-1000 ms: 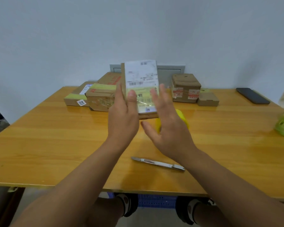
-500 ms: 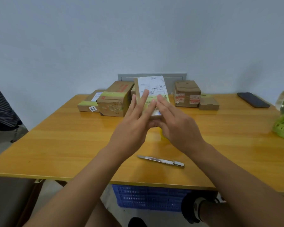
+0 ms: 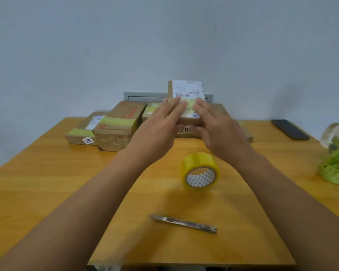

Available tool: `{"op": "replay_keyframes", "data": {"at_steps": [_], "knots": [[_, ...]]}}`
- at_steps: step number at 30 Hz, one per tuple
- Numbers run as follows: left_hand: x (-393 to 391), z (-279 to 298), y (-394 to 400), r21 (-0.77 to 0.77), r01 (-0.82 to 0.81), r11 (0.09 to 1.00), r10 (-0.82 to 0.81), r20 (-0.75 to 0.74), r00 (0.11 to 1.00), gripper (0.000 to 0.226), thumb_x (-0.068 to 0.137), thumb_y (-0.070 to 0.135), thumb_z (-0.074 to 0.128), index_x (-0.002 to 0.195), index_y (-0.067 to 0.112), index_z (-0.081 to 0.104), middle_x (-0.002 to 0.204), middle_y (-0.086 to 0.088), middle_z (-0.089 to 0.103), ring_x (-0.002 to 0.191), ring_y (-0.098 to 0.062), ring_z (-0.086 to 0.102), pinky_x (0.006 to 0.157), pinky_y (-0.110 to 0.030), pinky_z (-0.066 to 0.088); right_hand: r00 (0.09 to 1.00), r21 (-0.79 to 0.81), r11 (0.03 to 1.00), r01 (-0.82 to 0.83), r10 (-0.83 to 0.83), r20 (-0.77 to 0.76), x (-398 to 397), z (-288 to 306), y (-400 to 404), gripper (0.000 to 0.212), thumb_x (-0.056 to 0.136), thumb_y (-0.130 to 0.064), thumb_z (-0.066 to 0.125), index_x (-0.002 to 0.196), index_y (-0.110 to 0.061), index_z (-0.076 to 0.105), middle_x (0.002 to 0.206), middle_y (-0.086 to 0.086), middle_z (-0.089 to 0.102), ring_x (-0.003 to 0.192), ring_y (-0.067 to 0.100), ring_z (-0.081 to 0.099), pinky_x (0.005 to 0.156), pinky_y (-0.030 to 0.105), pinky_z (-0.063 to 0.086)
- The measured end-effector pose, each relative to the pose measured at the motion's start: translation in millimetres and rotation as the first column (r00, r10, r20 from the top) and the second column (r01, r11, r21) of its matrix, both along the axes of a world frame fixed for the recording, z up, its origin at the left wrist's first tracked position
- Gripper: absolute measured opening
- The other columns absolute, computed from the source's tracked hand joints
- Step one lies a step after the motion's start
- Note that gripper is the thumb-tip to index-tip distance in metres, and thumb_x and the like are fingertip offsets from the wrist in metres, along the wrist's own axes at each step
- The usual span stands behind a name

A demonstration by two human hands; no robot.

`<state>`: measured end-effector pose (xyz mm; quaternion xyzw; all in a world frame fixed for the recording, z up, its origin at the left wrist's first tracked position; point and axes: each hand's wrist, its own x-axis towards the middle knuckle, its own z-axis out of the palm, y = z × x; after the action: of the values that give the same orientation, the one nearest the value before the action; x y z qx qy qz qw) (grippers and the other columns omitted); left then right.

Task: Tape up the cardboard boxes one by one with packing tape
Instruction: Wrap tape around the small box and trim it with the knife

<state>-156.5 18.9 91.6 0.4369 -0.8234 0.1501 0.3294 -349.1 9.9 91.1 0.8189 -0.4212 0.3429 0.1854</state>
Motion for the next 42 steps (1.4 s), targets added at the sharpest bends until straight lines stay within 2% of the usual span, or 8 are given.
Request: {"op": "replay_keyframes", "data": {"at_steps": [6, 12, 18, 21, 23, 26, 33, 42], "knots": [[9, -28, -53, 0.282, -0.145, 0.948, 0.154, -0.010, 0.988, 0.055, 0.102, 0.033, 0.047, 0.153, 0.024, 0.028, 0.159, 0.004, 0.028, 0.140, -0.020, 0.036, 0.098, -0.040, 0.045, 0.983, 0.368, 0.915, 0.166, -0.122, -0.139, -15, -13, -73, 0.063, 0.096, -0.037, 0.058, 0.149, -0.013, 0.036, 0.158, 0.003, 0.031, 0.139, 0.027, 0.038, 0.111, 0.046, 0.036], [6, -83, -87, 0.445, -0.149, 0.883, 0.134, 0.064, 0.989, 0.063, 0.101, 0.037, 0.048, 0.156, 0.030, 0.017, 0.163, 0.008, 0.017, 0.144, -0.016, 0.031, 0.106, -0.035, 0.041, 0.961, 0.530, 0.825, 0.195, -0.053, -0.271, -18, -63, -113, 0.051, 0.093, -0.042, 0.060, 0.135, -0.016, 0.049, 0.143, 0.003, 0.048, 0.126, 0.022, 0.048, 0.099, 0.043, 0.045], [-12, -103, -106, 0.406, -0.148, 0.902, 0.079, 0.180, 0.980, 0.059, 0.102, 0.041, 0.045, 0.155, 0.030, 0.020, 0.163, 0.007, 0.018, 0.146, -0.018, 0.026, 0.113, -0.032, 0.031, 0.981, 0.443, 0.890, 0.109, -0.025, -0.191, -24, -87, -121, 0.053, 0.091, -0.036, 0.064, 0.137, -0.013, 0.052, 0.146, 0.004, 0.047, 0.127, 0.024, 0.051, 0.096, 0.043, 0.050], [-20, -107, -107, 0.270, -0.131, 0.954, 0.056, 0.270, 0.961, 0.060, 0.101, 0.034, 0.049, 0.155, 0.026, 0.023, 0.162, -0.002, 0.024, 0.150, -0.023, 0.017, 0.119, -0.035, 0.010, 0.990, 0.230, 0.972, 0.040, -0.007, -0.139, -36, -94, -118, 0.041, 0.084, -0.020, 0.070, 0.121, -0.002, 0.064, 0.122, 0.015, 0.064, 0.111, 0.031, 0.059, 0.091, 0.043, 0.054], [-25, -108, -108, 0.221, -0.096, 0.970, 0.019, 0.329, 0.944, 0.061, 0.099, 0.030, 0.054, 0.154, 0.027, 0.026, 0.159, -0.004, 0.030, 0.148, -0.023, 0.024, 0.119, -0.037, 0.012, 0.991, 0.137, 0.989, 0.057, -0.040, -0.125, -46, -97, -117, 0.030, 0.084, -0.016, 0.064, 0.111, -0.002, 0.067, 0.109, 0.014, 0.066, 0.104, 0.030, 0.060, 0.089, 0.041, 0.052], [-31, -104, -117, 0.237, -0.126, 0.963, 0.037, 0.349, 0.936, 0.057, 0.102, 0.029, 0.046, 0.154, 0.031, 0.022, 0.160, 0.000, 0.029, 0.147, -0.019, 0.026, 0.120, -0.037, 0.016, 0.986, 0.166, 0.978, 0.130, -0.111, -0.123, -57, -99, -118, 0.036, 0.084, -0.022, 0.052, 0.112, -0.003, 0.066, 0.108, 0.013, 0.066, 0.107, 0.031, 0.058, 0.091, 0.044, 0.051], [-38, -93, -159, 0.284, -0.286, 0.915, 0.119, 0.489, 0.864, 0.062, 0.102, 0.029, 0.038, 0.157, 0.023, 0.007, 0.165, -0.005, 0.009, 0.152, -0.023, 0.003, 0.121, -0.043, -0.001, 0.972, 0.221, 0.950, 0.219, -0.194, -0.131, -63, -96, -135, 0.040, 0.083, -0.020, 0.067, 0.120, -0.006, 0.063, 0.117, 0.012, 0.066, 0.124, 0.035, 0.051, 0.098, 0.050, 0.045], [-50, -86, -211, 0.179, -0.447, 0.876, 0.253, 0.619, 0.744, 0.064, 0.099, 0.036, 0.040, 0.153, 0.016, 0.013, 0.160, -0.012, 0.016, 0.150, -0.034, 0.006, 0.120, -0.055, 0.005, 0.877, 0.413, 0.775, 0.478, -0.391, -0.279, -50, -79, -190, 0.089, 0.088, -0.052, 0.061, 0.155, -0.033, 0.006, 0.164, 0.005, 0.003, 0.149, 0.034, -0.007, 0.119, 0.053, 0.006]]}}
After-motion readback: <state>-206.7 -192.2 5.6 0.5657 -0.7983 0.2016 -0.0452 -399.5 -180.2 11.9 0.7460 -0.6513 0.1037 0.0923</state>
